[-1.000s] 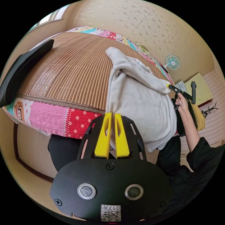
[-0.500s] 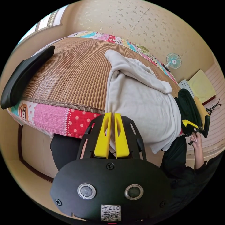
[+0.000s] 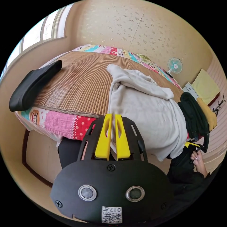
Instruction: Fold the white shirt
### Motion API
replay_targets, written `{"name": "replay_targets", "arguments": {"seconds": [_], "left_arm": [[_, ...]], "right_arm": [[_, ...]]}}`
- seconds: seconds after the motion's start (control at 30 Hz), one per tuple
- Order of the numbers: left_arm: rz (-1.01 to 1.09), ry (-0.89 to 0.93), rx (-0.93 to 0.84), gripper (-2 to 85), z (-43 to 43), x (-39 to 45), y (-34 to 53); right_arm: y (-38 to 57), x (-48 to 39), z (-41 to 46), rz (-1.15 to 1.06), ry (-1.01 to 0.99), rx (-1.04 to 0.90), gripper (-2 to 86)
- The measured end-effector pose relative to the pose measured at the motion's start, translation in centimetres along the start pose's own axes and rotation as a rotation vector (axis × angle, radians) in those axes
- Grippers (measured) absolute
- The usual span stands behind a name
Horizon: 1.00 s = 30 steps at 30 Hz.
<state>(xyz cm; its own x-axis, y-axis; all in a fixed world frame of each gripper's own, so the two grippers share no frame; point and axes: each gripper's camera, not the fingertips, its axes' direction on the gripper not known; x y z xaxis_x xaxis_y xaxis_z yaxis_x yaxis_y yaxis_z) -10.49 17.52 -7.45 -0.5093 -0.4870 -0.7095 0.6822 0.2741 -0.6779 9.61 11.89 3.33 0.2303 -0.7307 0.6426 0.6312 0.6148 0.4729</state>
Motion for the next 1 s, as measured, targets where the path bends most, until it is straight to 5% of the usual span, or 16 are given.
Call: {"name": "replay_targets", "arguments": {"seconds": [0.23, 0.37, 0.7, 1.0], "left_arm": [[0.296, 0.270, 0.073, 6.9, -8.5, 8.7, -4.0], [0.481, 0.715, -0.004, 9.3, -11.5, 17.4, -6.0], [0.083, 0.957, -0.502, 19.5, -5.0, 20.2, -16.7], [-0.069, 1.139, -0.547, 4.4, -6.9, 18.4, -20.5]], "right_arm": [[-2.1, -6.4, -6.6, -0.193, -0.214, 0.127, 2.0], [-4.4, -9.7, -10.8, -0.274, -0.309, 0.260, 1.7], [-9.2, -15.3, -9.9, -0.457, -0.266, 0.152, 2.3], [-8.4, -17.4, -11.5, -0.519, -0.297, 0.083, 12.4]]}}
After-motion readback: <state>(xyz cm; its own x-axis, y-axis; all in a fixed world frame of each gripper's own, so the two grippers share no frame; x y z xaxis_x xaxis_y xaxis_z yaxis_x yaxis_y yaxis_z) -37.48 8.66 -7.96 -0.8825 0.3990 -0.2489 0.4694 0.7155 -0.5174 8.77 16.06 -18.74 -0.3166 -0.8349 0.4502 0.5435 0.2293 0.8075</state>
